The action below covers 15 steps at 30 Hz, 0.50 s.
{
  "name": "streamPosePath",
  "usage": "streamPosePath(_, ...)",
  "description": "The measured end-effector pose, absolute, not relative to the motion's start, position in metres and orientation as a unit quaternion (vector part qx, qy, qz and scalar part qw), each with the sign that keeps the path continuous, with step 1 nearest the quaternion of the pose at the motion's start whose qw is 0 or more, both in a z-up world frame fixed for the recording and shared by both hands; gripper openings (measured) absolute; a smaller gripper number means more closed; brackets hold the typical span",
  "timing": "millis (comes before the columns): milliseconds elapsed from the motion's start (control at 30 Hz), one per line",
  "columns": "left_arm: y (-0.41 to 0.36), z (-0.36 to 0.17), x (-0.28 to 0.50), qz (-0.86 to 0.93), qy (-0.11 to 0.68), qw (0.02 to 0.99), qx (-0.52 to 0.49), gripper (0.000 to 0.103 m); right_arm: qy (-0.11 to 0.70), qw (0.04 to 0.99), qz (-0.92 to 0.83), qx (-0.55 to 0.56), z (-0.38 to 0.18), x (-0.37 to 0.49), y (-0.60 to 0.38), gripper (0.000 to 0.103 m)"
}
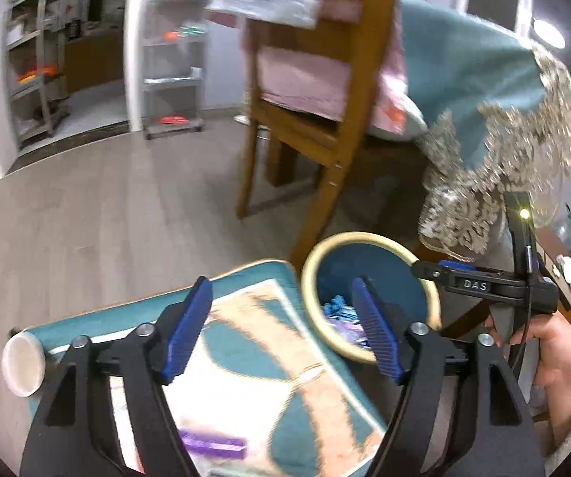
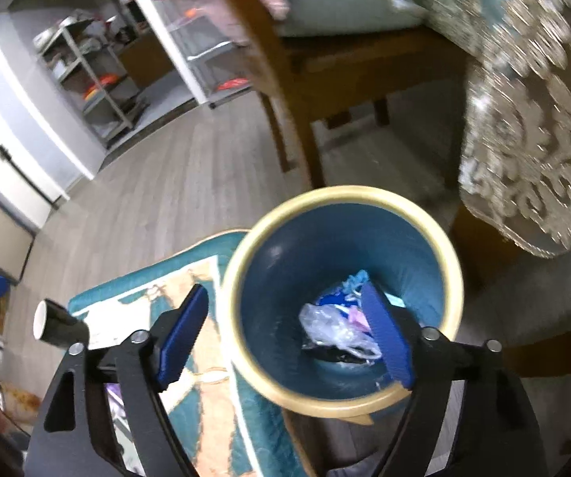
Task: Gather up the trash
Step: 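Carry both items over the teal bin and open both tools to release them, then move both tools back over the cushion toward the purple bottle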
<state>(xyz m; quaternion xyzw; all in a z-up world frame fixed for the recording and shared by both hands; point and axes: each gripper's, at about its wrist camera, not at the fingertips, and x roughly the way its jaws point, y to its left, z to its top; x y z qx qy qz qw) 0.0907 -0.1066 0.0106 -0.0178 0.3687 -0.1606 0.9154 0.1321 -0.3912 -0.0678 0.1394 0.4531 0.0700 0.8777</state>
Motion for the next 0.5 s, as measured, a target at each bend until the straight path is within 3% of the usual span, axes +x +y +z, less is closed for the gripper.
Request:
streamPosePath(167, -0.050, 0.001, 0.069, -0.099, 0.367, 0.925, -0.020, 0.083, 0.456, 0.880, 0.092, 0.099, -0.065, 0.128, -0.353, 0.088)
streamPosePath(500, 0.021, -0.027, 0.057, -0.040, 0.395, 0.917, -0.022, 0.083, 0.481, 0.865, 0.137, 0.039, -0.070, 0.120, -0.273, 0.090)
